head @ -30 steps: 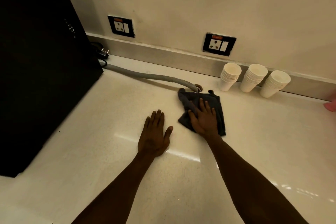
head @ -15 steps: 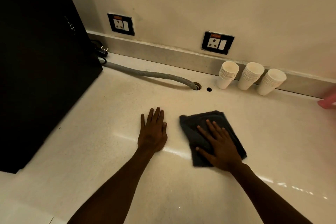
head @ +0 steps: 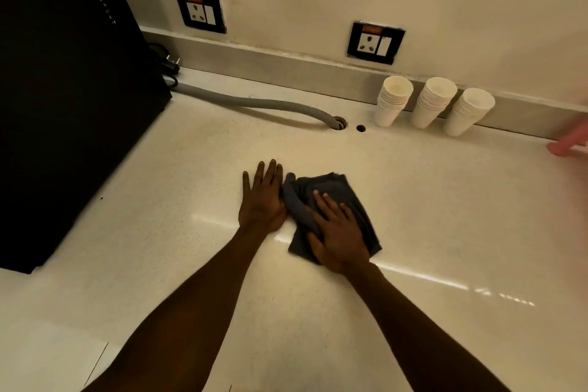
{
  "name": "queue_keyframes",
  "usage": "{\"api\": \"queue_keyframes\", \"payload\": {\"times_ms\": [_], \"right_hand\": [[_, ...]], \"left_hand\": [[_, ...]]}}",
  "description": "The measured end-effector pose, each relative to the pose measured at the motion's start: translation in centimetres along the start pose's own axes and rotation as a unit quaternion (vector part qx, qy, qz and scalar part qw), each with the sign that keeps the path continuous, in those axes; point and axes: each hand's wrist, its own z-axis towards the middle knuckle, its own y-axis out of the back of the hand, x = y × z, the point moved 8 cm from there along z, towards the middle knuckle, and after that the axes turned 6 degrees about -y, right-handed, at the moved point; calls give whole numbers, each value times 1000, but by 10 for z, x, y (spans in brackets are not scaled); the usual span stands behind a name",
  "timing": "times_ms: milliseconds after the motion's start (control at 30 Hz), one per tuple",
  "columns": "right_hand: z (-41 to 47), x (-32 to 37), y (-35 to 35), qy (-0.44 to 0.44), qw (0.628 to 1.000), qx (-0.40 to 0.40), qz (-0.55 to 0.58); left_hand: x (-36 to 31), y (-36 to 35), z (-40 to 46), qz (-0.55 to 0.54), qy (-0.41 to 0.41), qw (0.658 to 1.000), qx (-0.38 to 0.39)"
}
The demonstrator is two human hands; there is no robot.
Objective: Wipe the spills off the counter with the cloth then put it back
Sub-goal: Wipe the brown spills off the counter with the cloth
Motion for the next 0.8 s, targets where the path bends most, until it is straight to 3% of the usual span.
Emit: {"api": "queue_keyframes", "payload": {"times_ms": [267, 467, 600, 800], "right_hand": [[-84, 71, -31, 123, 992, 22, 4], [-82, 102, -24, 149, 988, 36, 26], [-98, 80, -22, 171, 983, 54, 33], [-131, -15, -2, 109, 994, 30, 10]], "left_hand": [[-6, 7, -3, -9, 18, 1000, -11], [-9, 13, -5, -6, 21, 1000, -4], [-7, 14, -7, -9, 10, 1000, -7], [-11, 6, -33, -30, -70, 997, 7]]}}
